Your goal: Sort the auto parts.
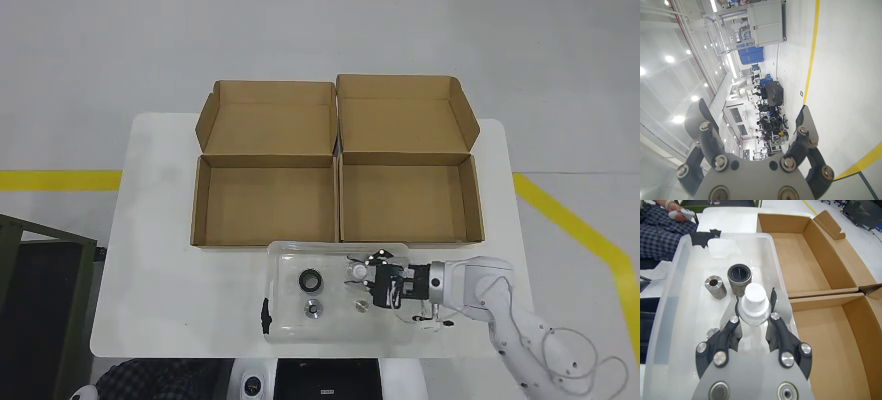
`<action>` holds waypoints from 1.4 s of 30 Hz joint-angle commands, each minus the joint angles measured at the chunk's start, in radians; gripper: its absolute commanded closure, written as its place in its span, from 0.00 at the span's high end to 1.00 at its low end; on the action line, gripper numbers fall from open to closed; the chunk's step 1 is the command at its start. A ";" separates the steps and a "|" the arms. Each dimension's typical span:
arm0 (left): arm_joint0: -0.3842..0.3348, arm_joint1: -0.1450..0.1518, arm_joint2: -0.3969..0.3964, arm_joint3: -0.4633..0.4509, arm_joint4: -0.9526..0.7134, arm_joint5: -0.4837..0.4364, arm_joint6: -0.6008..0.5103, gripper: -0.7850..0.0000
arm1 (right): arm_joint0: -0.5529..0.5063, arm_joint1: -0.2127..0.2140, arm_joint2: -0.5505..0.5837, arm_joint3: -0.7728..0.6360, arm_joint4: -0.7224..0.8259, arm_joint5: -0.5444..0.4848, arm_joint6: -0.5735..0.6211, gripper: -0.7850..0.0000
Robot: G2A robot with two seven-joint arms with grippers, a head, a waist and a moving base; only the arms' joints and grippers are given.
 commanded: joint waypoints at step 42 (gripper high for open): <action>0.000 0.000 0.000 0.000 0.000 0.000 0.000 1.00 | 0.013 -0.019 0.156 0.158 0.565 0.196 -0.251 0.00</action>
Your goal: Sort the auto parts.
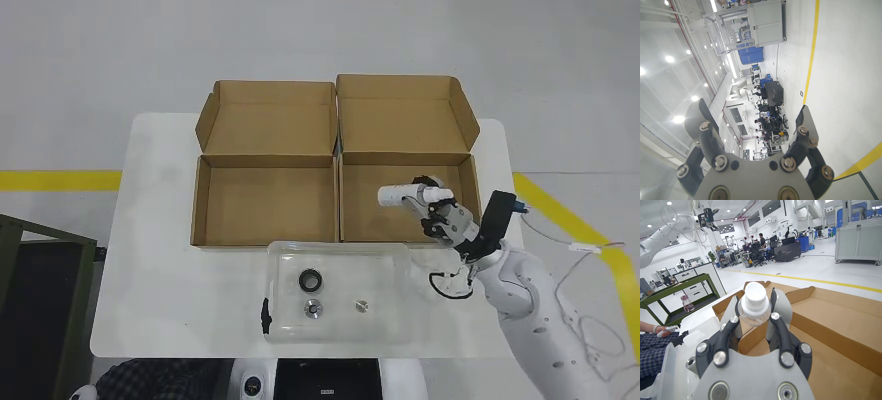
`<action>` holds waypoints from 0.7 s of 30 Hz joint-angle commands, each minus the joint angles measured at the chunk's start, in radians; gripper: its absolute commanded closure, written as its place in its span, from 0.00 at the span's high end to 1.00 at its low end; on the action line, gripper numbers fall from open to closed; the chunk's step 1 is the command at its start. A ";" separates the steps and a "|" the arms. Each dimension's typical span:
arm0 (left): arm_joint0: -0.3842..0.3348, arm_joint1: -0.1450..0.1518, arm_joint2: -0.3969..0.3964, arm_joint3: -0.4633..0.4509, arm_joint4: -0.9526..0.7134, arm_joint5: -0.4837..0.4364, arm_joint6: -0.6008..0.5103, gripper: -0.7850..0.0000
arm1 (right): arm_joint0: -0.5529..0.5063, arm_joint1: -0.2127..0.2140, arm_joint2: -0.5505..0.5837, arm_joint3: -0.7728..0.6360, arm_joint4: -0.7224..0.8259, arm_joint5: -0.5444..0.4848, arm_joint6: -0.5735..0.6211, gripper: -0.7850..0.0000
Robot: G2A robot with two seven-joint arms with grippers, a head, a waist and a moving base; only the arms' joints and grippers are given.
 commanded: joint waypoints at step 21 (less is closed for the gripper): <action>0.000 0.000 0.000 0.000 0.000 0.000 0.000 1.00 | 0.034 -0.008 -0.014 0.000 -0.016 -0.008 0.003 0.00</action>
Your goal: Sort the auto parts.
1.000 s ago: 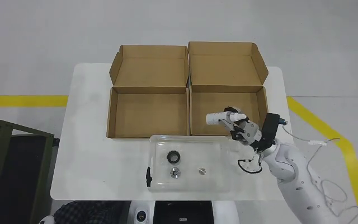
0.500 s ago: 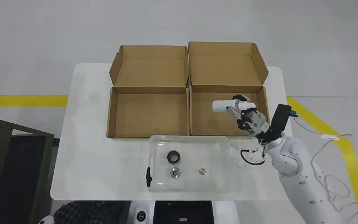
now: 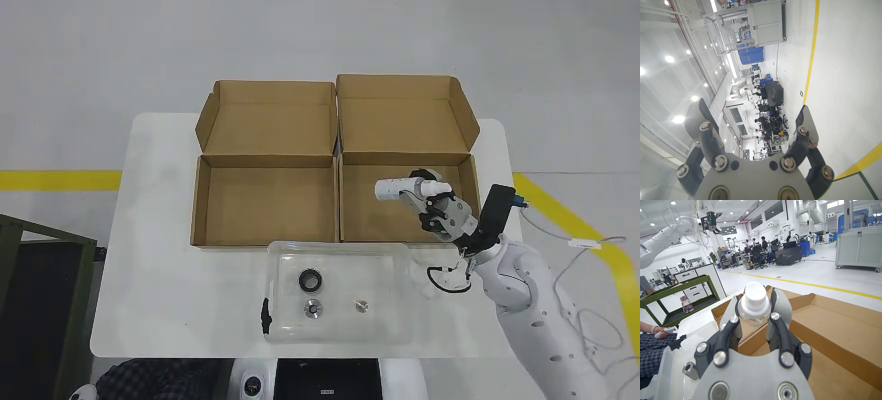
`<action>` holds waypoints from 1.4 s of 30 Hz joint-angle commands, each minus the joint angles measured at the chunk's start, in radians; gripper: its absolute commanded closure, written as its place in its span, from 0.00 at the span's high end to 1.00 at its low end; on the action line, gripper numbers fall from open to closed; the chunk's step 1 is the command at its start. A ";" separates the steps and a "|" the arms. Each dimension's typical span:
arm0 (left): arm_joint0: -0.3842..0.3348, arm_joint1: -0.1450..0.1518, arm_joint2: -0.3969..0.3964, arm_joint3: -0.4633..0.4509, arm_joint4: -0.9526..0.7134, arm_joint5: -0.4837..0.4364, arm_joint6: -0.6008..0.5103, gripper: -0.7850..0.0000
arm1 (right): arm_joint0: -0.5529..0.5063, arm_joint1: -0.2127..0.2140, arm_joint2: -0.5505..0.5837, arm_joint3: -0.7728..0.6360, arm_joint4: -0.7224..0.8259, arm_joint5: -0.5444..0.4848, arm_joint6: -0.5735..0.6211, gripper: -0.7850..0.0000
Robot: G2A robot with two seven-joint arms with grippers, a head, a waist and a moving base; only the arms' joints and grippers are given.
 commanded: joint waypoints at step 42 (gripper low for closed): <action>0.000 0.000 0.000 0.000 0.000 0.000 0.000 1.00 | 0.283 -0.034 -0.193 0.238 -0.197 -0.030 0.237 0.00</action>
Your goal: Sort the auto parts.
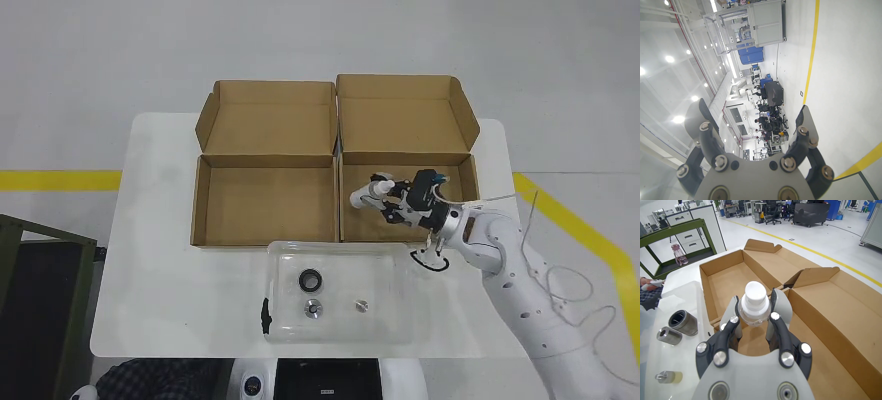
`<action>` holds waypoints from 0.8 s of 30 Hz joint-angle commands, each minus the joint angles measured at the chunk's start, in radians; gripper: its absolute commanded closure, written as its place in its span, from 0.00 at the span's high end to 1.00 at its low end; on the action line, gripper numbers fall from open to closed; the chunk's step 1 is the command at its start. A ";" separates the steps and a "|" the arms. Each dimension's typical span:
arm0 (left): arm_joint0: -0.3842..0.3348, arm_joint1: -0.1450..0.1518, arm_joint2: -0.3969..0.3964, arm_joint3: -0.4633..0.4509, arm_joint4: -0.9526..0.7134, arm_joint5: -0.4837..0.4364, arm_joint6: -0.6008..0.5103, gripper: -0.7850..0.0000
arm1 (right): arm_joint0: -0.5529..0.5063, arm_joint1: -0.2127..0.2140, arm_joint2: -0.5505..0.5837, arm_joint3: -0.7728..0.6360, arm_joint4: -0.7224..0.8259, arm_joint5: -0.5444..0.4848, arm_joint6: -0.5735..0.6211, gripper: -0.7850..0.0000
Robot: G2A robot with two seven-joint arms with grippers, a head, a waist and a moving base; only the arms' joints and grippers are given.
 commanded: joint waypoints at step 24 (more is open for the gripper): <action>0.000 0.000 0.000 0.000 0.000 0.000 0.000 1.00 | 0.110 -0.032 -0.101 0.135 -0.127 0.053 -0.028 1.00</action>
